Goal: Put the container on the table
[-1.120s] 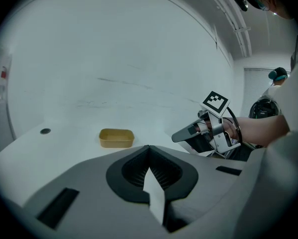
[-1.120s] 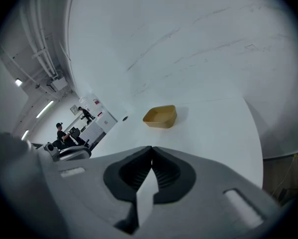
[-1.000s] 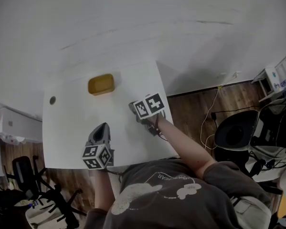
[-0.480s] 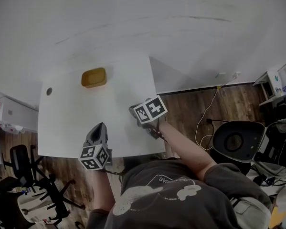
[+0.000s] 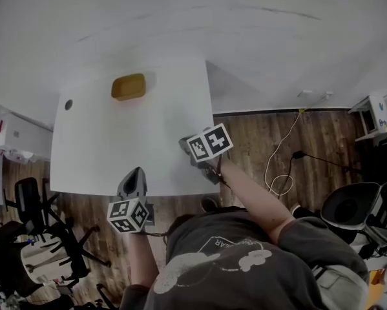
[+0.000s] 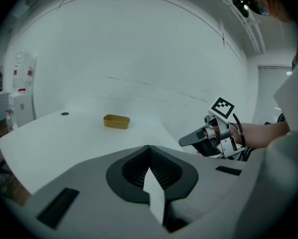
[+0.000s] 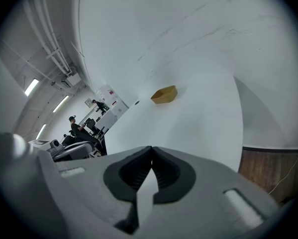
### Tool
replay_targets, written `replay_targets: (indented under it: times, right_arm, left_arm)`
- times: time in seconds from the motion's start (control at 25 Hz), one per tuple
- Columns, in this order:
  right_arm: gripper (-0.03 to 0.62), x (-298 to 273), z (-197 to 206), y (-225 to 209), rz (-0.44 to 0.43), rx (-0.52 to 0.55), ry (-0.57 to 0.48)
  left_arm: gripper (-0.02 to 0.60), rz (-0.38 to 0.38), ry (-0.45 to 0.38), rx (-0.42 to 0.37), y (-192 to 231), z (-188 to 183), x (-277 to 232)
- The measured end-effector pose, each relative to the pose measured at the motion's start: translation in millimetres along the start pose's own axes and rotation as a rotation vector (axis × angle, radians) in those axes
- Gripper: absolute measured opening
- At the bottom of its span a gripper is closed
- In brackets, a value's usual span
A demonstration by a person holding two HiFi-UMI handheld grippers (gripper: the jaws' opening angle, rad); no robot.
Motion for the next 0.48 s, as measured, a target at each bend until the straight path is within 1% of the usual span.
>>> replay_targets:
  times: [0.28, 0.48]
  right_arm:
    - [-0.002, 0.0, 17.2, 18.3, 0.003, 0.021, 0.012]
    - [-0.002, -0.4, 29.0, 39.2, 0.019, 0.029, 0.008]
  left_arm:
    - [-0.003, 0.004, 0.001, 0.025, 4.6, 22.2, 22.4]
    - [-0.003, 0.007, 0.001, 0.063, 13.1, 37.8, 48.9]
Point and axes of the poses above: the fingertips, and each gripper's own axes: x backward along the fingers, y to its left, z out of its underside, the point moved 3 cm from there along x, backward along the fingers, and after that the axes turned 12 degrees about -z, right-handed, at the moved point
